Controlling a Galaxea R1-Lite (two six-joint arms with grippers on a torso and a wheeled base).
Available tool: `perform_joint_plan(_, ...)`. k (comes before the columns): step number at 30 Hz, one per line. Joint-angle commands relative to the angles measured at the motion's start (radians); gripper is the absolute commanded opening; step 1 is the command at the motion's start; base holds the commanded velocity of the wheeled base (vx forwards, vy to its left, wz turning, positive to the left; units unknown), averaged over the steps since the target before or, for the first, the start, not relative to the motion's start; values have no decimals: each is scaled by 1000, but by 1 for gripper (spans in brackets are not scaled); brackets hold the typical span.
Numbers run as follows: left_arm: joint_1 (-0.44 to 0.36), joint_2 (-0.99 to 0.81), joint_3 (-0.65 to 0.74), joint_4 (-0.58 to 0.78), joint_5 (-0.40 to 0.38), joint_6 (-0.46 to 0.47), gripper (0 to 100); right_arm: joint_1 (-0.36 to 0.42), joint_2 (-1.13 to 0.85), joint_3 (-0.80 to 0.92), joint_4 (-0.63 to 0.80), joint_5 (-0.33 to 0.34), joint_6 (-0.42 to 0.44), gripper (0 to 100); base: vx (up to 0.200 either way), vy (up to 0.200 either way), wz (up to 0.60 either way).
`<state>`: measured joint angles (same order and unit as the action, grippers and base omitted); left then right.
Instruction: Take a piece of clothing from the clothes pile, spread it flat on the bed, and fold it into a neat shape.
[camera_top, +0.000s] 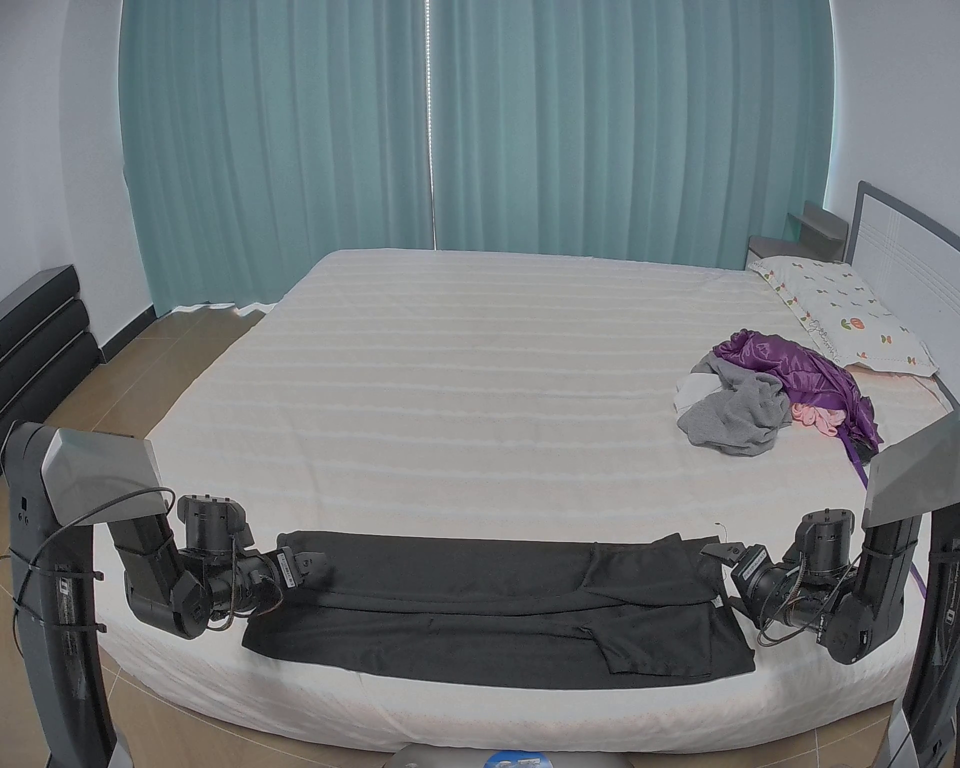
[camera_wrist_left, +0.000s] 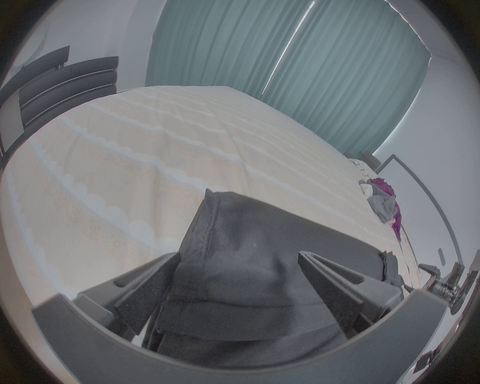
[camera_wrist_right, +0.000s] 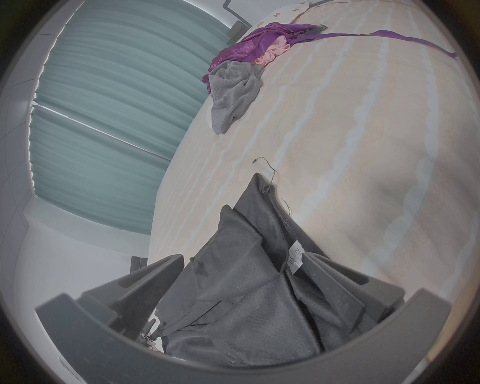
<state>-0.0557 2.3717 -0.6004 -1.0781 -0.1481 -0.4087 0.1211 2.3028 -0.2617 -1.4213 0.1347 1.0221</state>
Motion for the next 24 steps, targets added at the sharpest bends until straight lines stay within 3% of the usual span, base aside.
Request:
perform_joint_plan(1,-3,3,22,-2,5,18,100,2,9,1,-1,0,0,100,0,0,0)
perform_joint_plan(6,-1,0,57,-6,27,70,100,3,10,2,-1,0,0,100,0,0,0)
perform_joint_plan(12,-3,37,56,-80,44,70,100,8,18,6,-16,-1,0,100,0,0,0)
perform_joint_plan(24,-15,54,73,-82,45,67,100,9,46,27,-73,-3,-5,100,0,0,0)
